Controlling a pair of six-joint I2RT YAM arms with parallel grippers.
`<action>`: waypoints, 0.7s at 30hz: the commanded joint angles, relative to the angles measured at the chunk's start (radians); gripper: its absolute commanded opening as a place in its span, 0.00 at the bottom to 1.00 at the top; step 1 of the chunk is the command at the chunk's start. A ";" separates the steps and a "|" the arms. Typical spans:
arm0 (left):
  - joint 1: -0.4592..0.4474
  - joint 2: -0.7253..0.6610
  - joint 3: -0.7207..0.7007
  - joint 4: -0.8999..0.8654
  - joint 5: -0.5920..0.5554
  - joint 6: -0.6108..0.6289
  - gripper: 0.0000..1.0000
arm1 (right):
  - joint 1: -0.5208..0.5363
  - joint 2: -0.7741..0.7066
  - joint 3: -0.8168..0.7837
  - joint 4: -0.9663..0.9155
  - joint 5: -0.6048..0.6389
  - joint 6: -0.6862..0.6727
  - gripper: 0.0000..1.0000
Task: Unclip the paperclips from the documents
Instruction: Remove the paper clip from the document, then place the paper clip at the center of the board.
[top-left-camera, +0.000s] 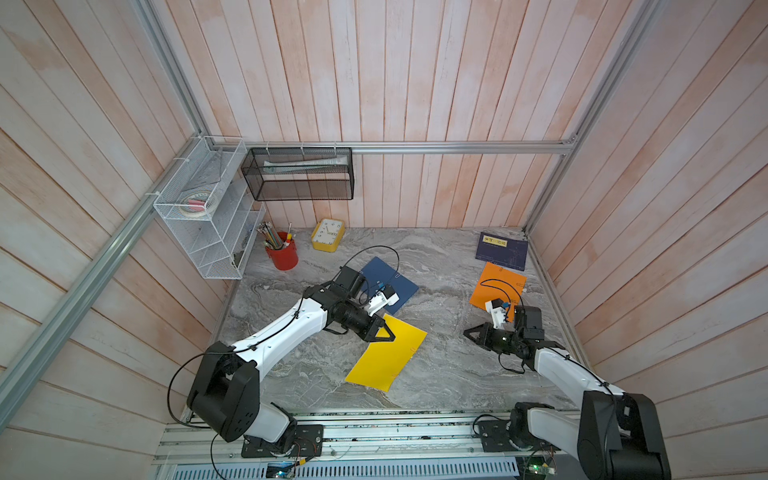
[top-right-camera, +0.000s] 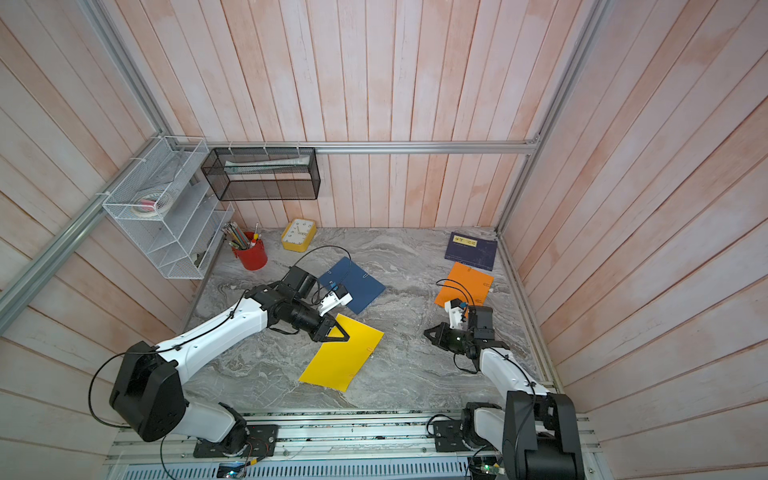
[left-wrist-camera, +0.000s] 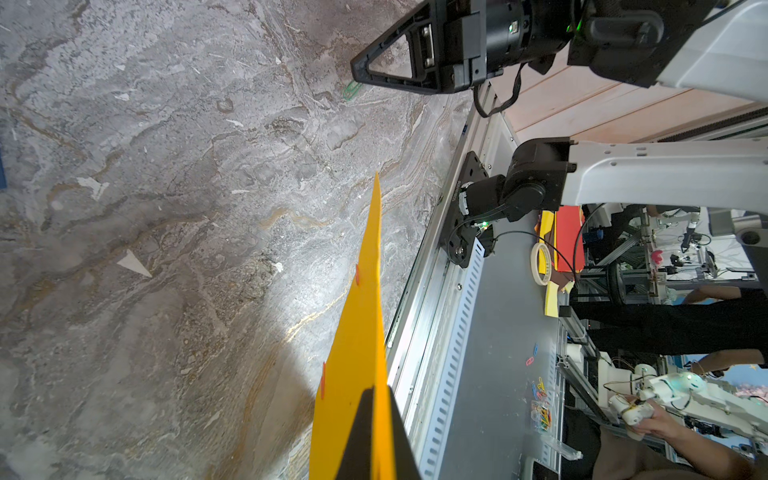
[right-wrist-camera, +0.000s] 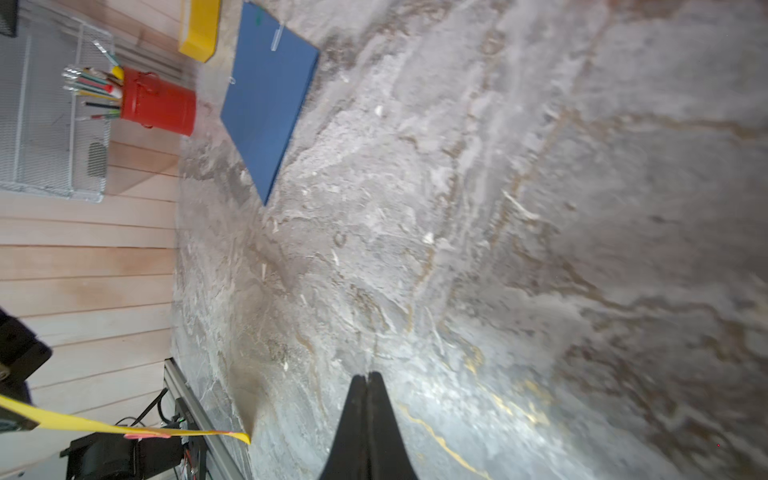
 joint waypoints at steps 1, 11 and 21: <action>0.005 0.007 0.031 0.008 -0.008 0.012 0.00 | -0.014 -0.016 -0.018 -0.037 0.062 0.057 0.04; 0.004 0.002 0.017 0.020 -0.009 0.007 0.00 | -0.020 -0.046 -0.044 -0.140 0.185 0.134 0.04; 0.004 -0.010 0.013 0.017 -0.019 0.006 0.00 | -0.020 -0.040 -0.019 -0.204 0.307 0.167 0.23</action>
